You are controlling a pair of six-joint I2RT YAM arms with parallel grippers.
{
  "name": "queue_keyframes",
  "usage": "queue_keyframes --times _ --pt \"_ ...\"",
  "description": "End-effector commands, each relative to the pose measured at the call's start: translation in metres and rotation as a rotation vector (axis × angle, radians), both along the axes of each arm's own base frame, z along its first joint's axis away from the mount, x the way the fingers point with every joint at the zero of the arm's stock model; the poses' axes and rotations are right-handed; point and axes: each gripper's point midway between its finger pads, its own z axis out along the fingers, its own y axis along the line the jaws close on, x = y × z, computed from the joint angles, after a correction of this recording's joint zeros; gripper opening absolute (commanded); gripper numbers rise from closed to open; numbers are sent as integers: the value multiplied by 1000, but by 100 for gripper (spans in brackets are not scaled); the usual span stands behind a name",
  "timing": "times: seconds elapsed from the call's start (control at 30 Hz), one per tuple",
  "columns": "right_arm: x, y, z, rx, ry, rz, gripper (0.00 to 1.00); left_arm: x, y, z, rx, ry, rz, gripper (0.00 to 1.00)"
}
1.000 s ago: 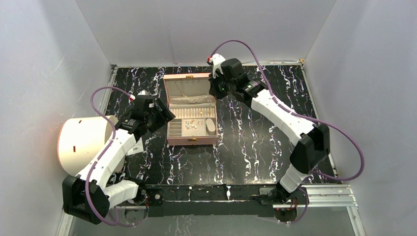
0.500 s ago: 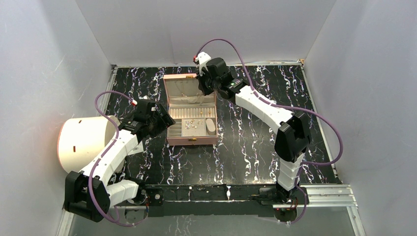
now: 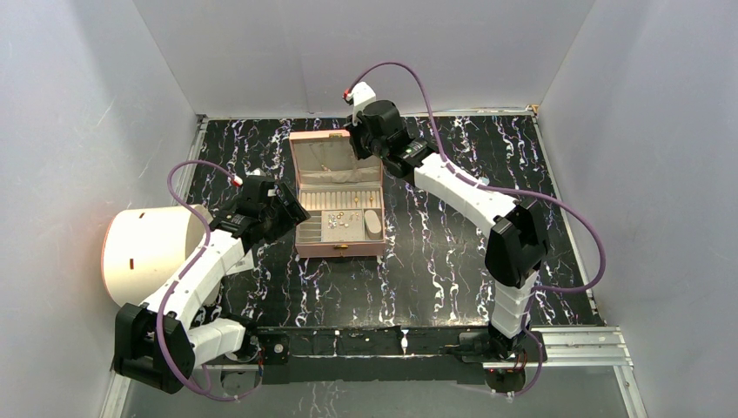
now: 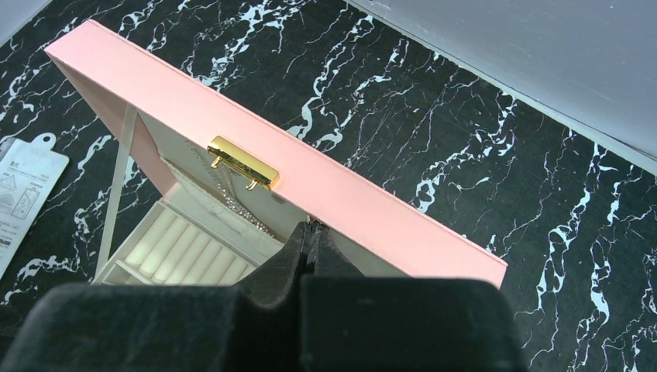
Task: Organize the mixed jewelry
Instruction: Place the jewelry in the jewelry box.
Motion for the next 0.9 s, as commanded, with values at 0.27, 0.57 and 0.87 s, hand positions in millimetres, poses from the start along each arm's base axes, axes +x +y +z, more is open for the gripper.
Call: queue_keyframes --times 0.27,0.57,0.87 --pt "18 -14 24 55 -112 -188 0 2 2 7 8 -31 -1 71" --pt "27 -21 23 61 -117 -309 0 1 1 8 4 -33 -3 71" --pt "21 -8 8 47 -52 -245 0 2 0 10 -1 -36 -4 71"
